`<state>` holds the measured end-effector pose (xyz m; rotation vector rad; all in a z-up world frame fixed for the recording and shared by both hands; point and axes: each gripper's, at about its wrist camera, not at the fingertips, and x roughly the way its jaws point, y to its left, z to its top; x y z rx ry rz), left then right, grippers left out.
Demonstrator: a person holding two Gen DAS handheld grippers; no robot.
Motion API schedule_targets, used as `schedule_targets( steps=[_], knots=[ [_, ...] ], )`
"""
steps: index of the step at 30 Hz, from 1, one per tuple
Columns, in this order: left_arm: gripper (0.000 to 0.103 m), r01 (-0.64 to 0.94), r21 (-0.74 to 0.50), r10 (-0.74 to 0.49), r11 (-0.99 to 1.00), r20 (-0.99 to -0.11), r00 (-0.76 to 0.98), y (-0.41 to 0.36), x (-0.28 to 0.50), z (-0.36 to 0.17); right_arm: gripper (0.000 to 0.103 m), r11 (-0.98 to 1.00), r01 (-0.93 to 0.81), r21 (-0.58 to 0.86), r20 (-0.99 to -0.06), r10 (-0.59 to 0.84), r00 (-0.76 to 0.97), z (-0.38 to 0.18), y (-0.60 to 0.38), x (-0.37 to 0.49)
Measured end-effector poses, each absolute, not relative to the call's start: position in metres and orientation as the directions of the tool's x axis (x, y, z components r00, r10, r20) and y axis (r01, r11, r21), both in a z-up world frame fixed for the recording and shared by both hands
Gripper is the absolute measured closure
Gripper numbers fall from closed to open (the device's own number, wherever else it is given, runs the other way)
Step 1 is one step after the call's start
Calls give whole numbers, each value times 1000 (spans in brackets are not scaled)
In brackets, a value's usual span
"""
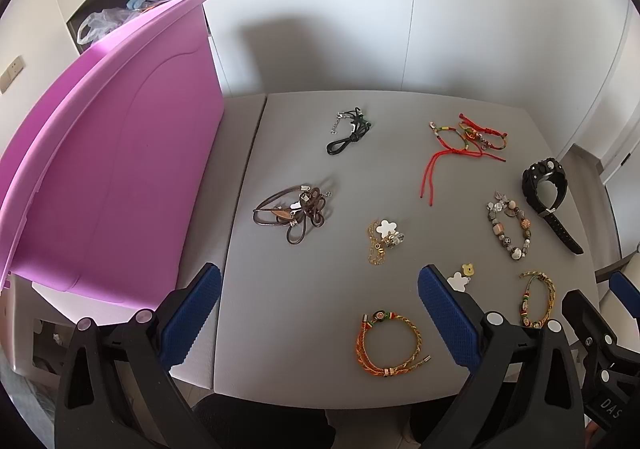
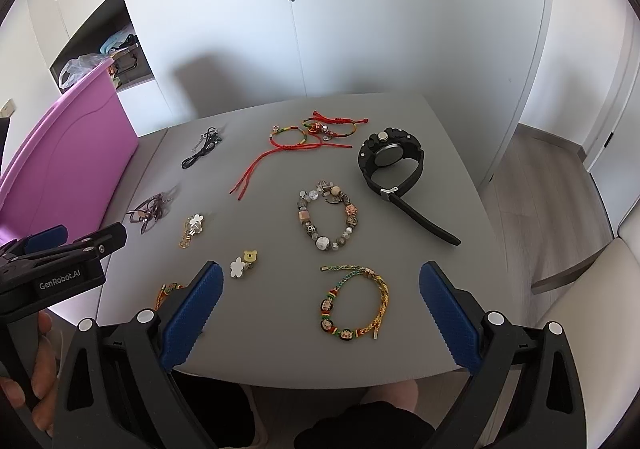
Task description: Organize jewelry
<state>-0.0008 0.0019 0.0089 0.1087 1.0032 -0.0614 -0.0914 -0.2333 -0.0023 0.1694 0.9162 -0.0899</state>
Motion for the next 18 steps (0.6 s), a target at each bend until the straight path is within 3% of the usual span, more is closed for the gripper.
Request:
schedule_targets(
  steps=[18],
  knots=[
    [6,101,60,-4,993,-843,539,3,1,12,9,984,146,103,-792,-7,611,-1,-232,-92]
  ],
)
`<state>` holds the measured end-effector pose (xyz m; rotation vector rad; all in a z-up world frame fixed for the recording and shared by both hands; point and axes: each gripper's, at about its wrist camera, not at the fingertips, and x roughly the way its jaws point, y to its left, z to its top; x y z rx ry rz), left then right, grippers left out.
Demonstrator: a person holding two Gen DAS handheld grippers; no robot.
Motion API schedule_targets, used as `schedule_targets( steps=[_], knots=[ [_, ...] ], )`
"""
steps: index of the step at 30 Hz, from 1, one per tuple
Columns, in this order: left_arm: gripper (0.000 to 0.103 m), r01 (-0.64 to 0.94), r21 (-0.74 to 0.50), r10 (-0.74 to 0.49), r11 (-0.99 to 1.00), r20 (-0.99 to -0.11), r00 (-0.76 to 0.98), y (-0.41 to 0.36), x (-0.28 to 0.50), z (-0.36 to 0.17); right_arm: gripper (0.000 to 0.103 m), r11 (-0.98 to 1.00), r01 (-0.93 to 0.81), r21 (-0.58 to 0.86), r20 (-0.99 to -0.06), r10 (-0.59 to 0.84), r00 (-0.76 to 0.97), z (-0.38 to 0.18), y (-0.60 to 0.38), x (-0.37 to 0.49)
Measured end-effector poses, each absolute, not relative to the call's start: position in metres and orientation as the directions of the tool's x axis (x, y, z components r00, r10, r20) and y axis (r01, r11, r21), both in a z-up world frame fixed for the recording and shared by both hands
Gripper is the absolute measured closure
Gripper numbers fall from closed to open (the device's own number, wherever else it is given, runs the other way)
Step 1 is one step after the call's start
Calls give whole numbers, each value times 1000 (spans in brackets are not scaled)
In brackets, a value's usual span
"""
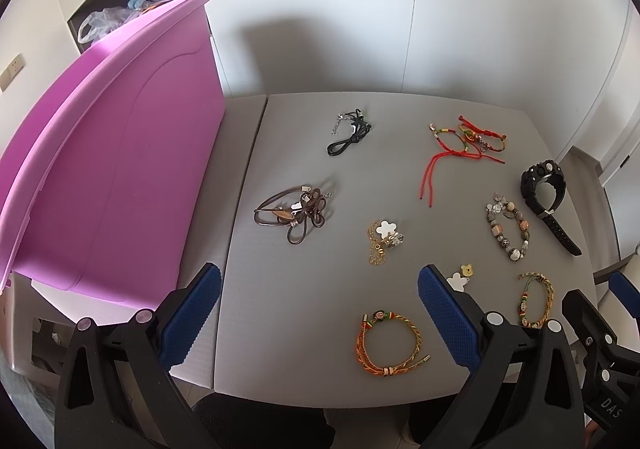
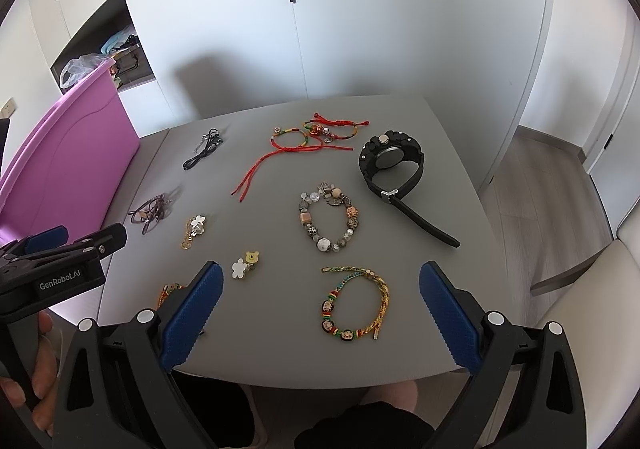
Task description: Organize jewelry
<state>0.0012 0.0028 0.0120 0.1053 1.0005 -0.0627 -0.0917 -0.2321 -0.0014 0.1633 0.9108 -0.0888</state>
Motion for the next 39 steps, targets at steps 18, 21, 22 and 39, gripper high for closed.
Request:
schedule_targets(
  steps=[18,21,22,39],
  knots=[
    [6,100,60,-4,993,-842,540,2,0,13,9,983,147,106,-790,-7,614,0,-233,-93],
    [6,100,60,-4,993,-841,541,2,0,13,9,983,147,106,-789,-7,614,0,-233,-93],
    [6,99,60,-3,993,-841,541,3,0,13,9,983,147,105,-789,-7,614,0,-233,-93],
    [6,102,60,-4,993,-841,541,2,0,13,9,983,146,111,-787,-2,617,2,-234,-94]
  ],
)
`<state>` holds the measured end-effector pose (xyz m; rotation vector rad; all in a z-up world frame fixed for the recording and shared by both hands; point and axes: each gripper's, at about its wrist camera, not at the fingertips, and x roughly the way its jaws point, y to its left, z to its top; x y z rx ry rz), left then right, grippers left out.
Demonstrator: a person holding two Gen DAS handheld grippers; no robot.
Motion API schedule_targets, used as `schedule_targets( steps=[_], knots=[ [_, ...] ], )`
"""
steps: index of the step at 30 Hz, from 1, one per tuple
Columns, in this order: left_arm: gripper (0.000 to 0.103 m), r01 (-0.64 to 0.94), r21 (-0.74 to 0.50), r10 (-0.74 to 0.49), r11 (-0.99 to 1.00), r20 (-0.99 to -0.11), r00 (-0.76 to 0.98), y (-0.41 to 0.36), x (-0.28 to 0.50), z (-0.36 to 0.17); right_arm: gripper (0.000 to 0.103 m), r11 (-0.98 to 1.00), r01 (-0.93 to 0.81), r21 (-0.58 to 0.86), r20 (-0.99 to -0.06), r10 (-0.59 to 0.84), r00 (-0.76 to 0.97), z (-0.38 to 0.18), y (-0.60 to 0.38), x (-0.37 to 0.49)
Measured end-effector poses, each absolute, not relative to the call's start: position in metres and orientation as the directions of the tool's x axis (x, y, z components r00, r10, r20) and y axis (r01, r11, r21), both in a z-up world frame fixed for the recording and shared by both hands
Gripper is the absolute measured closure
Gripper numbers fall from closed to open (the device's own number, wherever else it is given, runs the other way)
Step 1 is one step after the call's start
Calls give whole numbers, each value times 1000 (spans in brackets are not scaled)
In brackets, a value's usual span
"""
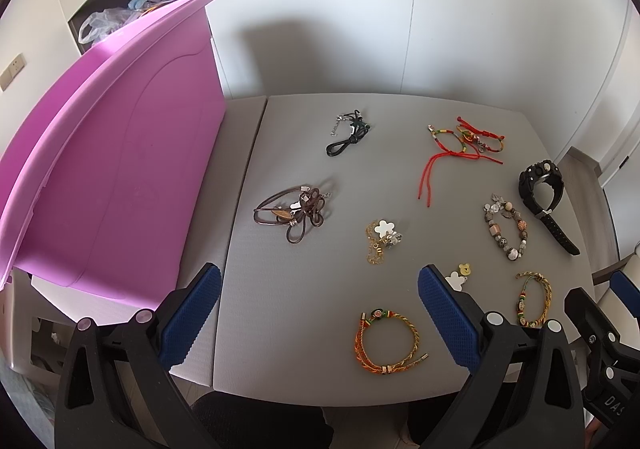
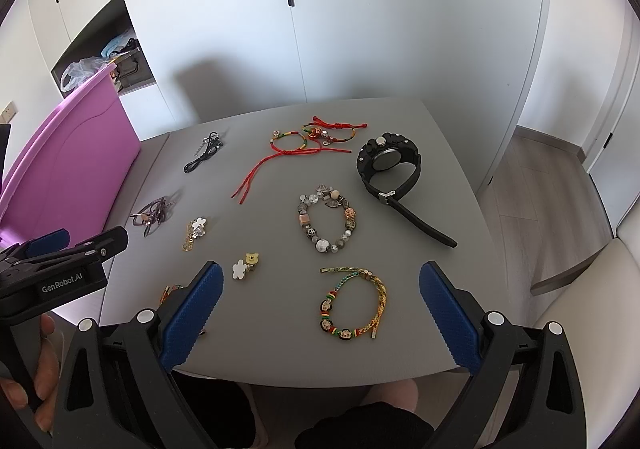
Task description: Organize jewelry
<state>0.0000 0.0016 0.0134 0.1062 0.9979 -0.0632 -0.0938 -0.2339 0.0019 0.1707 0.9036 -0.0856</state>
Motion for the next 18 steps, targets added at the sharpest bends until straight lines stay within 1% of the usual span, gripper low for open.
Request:
schedule_targets(
  steps=[11,18],
  knots=[
    [6,102,60,-4,993,-841,541,0,-2,13,9,982,144,118,-789,4,615,-1,-237,-97],
    [6,105,37,-23,994,-855,519,0,-9,-3,9,981,155,118,-804,2,595,-19,-251,-106]
  ],
)
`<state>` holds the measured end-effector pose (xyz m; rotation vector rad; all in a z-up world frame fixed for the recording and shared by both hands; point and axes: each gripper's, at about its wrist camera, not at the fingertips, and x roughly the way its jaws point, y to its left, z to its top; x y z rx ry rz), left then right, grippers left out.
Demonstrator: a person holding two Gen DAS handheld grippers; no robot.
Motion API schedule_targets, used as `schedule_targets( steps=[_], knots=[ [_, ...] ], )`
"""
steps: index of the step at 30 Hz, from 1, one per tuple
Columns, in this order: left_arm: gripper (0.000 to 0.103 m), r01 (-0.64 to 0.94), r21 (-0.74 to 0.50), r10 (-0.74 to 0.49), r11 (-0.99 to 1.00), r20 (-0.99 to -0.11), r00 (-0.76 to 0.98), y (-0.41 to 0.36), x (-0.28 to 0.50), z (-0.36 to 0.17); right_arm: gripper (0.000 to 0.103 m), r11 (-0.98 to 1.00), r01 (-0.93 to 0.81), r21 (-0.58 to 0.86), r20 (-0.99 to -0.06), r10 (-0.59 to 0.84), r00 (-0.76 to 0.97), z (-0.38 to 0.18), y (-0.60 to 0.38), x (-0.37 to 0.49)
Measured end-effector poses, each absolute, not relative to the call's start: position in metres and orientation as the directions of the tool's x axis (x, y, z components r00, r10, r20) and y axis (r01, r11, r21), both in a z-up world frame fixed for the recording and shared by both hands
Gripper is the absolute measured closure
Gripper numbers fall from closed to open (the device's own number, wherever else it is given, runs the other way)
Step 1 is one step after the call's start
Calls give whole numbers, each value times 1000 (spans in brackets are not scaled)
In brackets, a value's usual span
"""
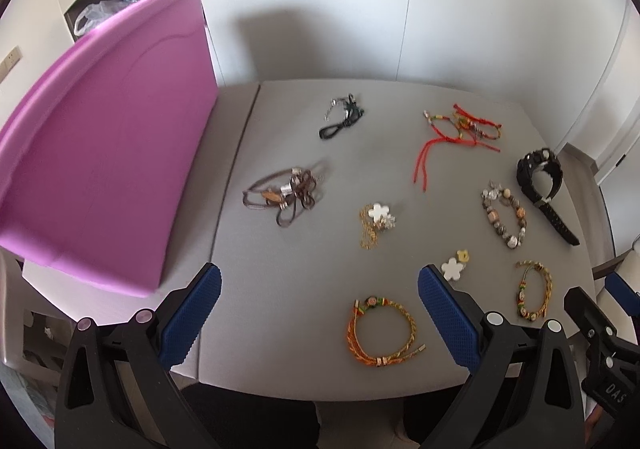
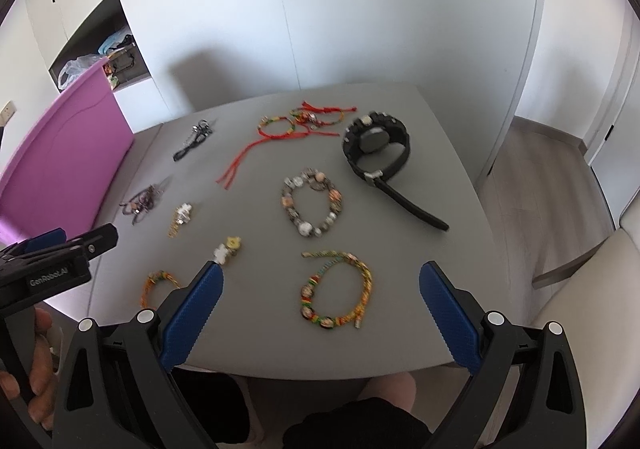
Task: Organize jewelry
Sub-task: 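Grasp orange-gold braided bracelet with left tool while right tool grasps rainbow braided bracelet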
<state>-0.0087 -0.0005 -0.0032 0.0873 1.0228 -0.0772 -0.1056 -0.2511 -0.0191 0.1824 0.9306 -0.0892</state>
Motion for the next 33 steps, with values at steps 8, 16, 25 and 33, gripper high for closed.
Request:
schedule_targets(
  steps=[8,16,25,33],
  knots=[
    [6,89,2,-42,996,-868,495,4,-23,-33,9,982,160,102,-829,-5,559,-51,-269,-109],
    [6,116,-11,-65,993,-878,474,-6,-35,-54,9,986,127,109,-838,22,545,-70,-274,-103],
    [6,116,-2,-56,993,-884,465,-16,-32,-68,9,990,107,90,-851,21,525,-81,-271,-91],
    [6,124,15,-43,992,-890,454,-23,-29,-77,9,994,98,46,-872,-8,489,-87,-269,-80]
  ],
)
